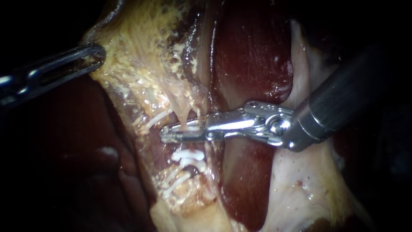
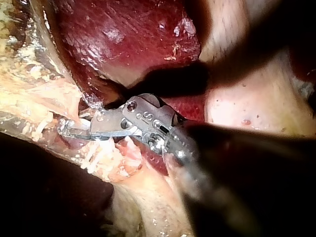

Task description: Going back third clip right tube

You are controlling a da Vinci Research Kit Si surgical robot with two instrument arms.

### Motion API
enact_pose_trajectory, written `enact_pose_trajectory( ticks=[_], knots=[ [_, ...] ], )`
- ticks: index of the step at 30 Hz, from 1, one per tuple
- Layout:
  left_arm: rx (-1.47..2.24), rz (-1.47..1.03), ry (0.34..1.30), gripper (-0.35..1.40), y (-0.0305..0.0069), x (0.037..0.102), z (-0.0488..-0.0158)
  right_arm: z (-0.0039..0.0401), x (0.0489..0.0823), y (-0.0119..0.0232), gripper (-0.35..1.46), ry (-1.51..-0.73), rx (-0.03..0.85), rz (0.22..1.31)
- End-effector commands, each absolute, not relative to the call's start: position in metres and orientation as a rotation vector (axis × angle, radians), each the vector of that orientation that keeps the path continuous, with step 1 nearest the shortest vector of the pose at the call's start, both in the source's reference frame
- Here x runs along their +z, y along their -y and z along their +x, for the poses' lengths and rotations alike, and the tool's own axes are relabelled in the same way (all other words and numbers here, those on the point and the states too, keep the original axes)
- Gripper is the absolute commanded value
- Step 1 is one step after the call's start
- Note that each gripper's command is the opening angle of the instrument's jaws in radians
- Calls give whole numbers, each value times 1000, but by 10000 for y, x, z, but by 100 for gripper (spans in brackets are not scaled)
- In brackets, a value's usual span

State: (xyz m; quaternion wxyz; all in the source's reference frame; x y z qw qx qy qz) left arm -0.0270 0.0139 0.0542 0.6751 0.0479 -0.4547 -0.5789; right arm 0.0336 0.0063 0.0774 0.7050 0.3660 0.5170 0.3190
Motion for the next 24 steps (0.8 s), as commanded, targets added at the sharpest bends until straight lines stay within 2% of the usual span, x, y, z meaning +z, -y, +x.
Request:
enact_pose_trajectory(
  ticks=[1,3,4,7,10,17,24],
  knots=[
    [-1303,106,1022,-35,-139,541,-270,337,774,-63,-35,-1149,710,813],
    [-1303,106,1022,-35,-139,541,-270,337,775,-63,-35,-1149,712,810],
    [-1303,106,1022,-35,-139,541,-271,337,775,-64,-12,-1149,718,802],
    [-1303,106,1022,-35,-138,541,-271,338,777,-66,30,-1148,722,798],
    [-1303,106,1022,-35,-138,541,-271,341,780,-68,46,-1155,711,773],
    [-1303,105,1022,-35,-137,541,-271,342,787,-75,59,-1164,697,669],
    [-1303,105,1022,-35,-137,541,-271,341,783,-71,60,-1173,672,682]
  ],
)
